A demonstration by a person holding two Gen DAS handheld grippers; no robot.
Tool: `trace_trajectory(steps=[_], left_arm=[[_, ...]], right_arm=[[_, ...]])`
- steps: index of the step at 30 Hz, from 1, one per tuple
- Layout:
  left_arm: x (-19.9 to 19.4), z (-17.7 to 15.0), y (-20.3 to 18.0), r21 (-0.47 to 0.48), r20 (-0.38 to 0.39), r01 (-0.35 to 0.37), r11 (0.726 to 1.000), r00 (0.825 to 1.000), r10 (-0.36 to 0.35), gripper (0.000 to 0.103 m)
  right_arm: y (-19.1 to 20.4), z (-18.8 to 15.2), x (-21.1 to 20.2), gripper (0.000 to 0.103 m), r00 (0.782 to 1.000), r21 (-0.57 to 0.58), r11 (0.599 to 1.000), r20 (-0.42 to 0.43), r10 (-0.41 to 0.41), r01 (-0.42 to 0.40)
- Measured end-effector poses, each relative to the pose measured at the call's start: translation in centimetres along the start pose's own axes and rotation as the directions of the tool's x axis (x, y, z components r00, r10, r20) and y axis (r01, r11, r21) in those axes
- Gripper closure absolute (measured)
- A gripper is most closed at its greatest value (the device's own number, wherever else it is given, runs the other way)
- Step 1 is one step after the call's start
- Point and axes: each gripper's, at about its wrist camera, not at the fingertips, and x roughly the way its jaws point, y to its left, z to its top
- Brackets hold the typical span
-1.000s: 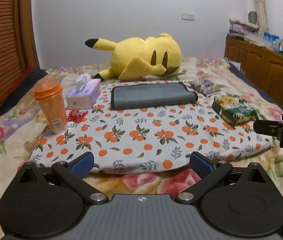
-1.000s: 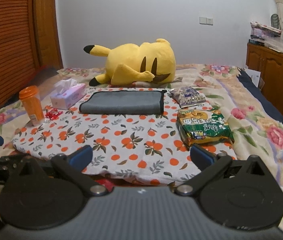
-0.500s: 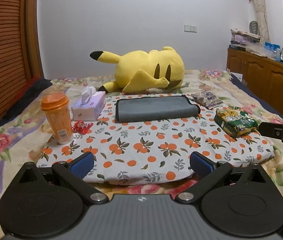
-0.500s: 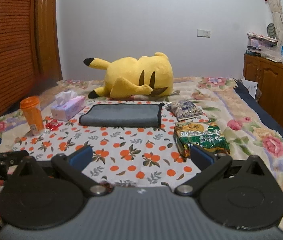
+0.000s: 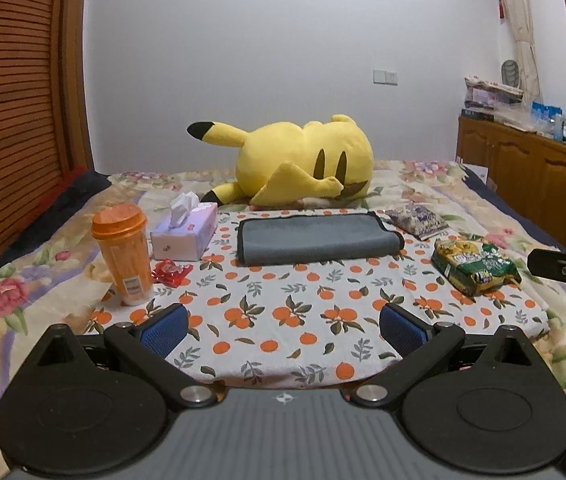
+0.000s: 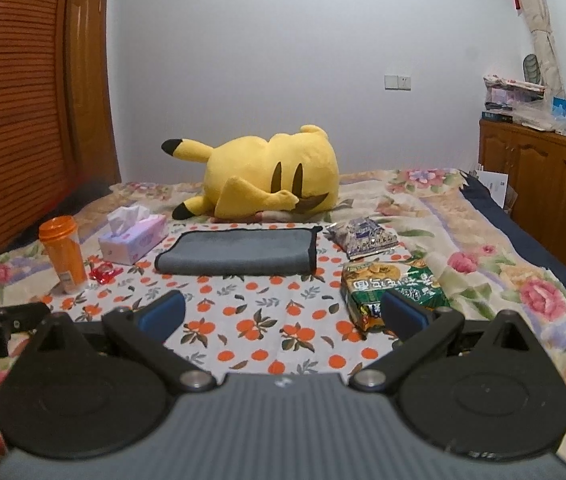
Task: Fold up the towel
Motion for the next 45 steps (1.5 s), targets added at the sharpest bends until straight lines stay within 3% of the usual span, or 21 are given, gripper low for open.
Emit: trace_trajectory(steps=[13, 45], left_arm=[[-0.32, 0.11, -0.09, 0.006, 0.028, -0.006, 1.000, 1.000, 0.005, 0.000], [-0.44, -0.10, -0.34, 0.028, 0.043, -0.017, 0.999, 0.999, 0.015, 0.000]], right_arm=[[-0.19, 0.06, -0.98, 0.000, 0.998, -0.004, 1.000, 0.064, -0.006, 0.006], [-0.35, 0.06, -0.92, 0.000, 0.998, -0.003, 1.000, 0.062, -0.008, 0.008]])
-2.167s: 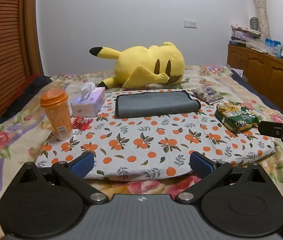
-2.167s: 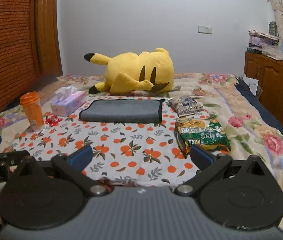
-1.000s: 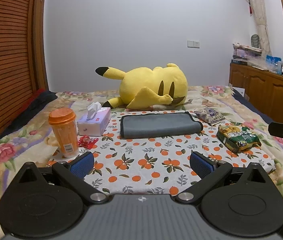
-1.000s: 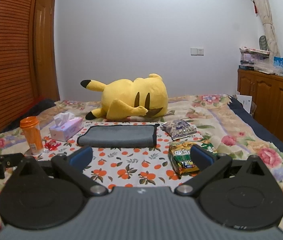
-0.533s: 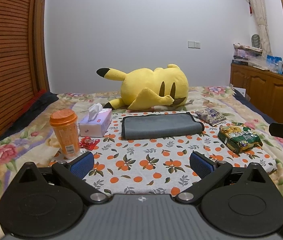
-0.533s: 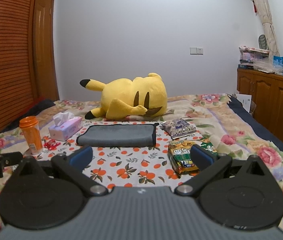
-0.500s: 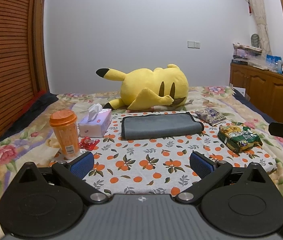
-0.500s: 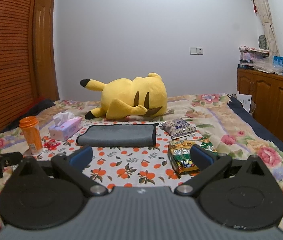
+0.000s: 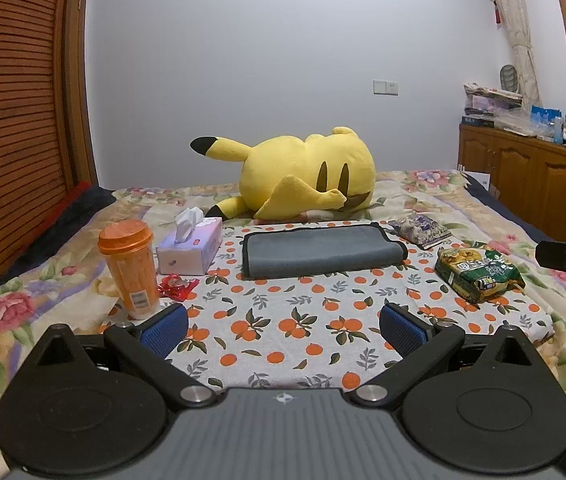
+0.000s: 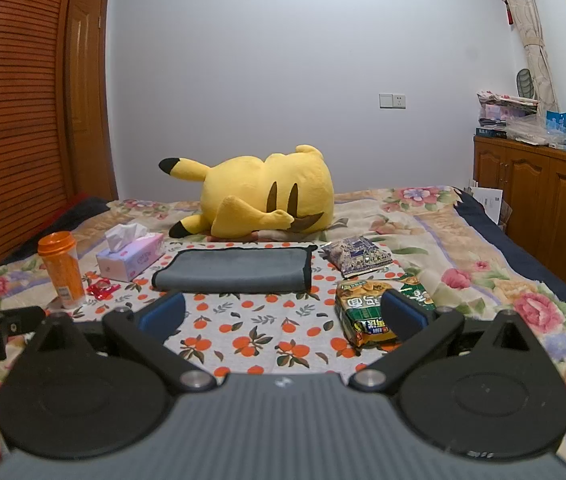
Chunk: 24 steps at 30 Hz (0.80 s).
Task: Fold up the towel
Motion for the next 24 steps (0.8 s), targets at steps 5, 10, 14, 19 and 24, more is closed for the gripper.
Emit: trace_trajectory(steps=[5, 10, 14, 19, 24], left_arm=[[0.13, -0.22, -0.04, -0.002, -0.005, 0.000, 1.000, 1.000, 0.000, 0.000], [0.11, -0.14, 0.00, 0.001, -0.005, 0.000, 1.000, 1.000, 0.000, 0.000], [0.11, -0.18, -0.01, 0.000, -0.006, 0.000, 1.000, 1.000, 0.000, 0.000], [0.10, -0.12, 0.00, 0.000, -0.006, -0.001, 1.000, 1.000, 0.001, 0.000], [0.09, -0.10, 0.00, 0.001, -0.005, -0.001, 1.000, 1.000, 0.001, 0.000]], right_arm=[[-0.01, 0.01, 0.00, 0.000, 1.000, 0.000, 1.000, 0.001, 0.000, 0.000], [-0.01, 0.02, 0.00, 0.000, 1.000, 0.000, 1.000, 0.000, 0.000, 0.000], [-0.01, 0.02, 0.00, 0.000, 1.000, 0.001, 1.000, 0.000, 0.000, 0.000], [-0.03, 0.03, 0.00, 0.000, 1.000, 0.000, 1.000, 0.000, 0.000, 0.000], [-0.01, 0.05, 0.00, 0.000, 1.000, 0.000, 1.000, 0.000, 0.000, 0.000]])
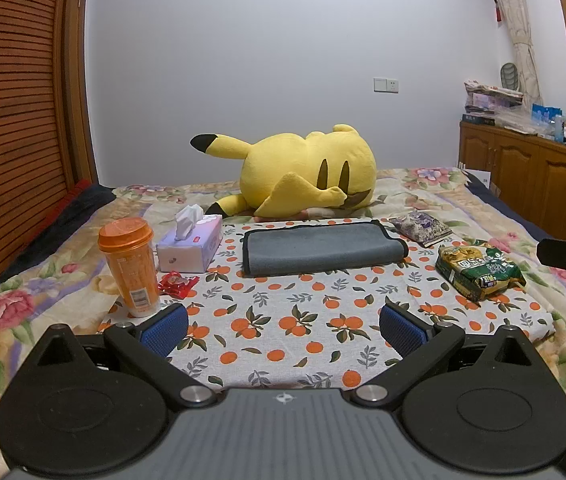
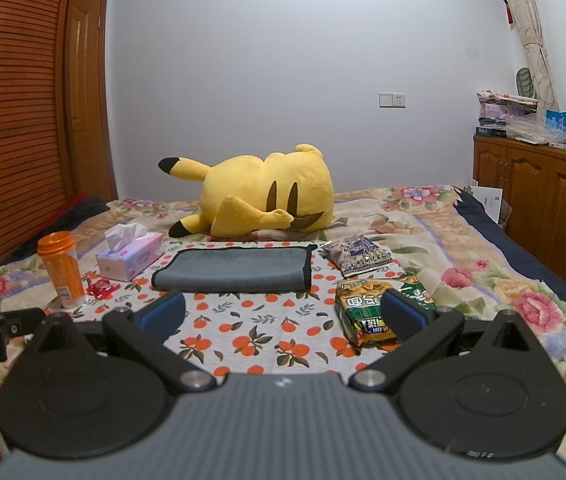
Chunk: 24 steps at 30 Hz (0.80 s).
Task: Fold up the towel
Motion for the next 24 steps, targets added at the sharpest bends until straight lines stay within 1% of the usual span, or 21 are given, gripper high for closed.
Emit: trace_trajectory(steps=[24], left_arm=[[0.04, -0.14, -0.05, 0.001, 0.000, 0.000, 1.000, 1.000, 0.000, 0.000]], right_arm=[[-0.01, 0.05, 0.03, 0.000, 1.000, 0.001, 1.000, -0.001, 0.000, 0.000]])
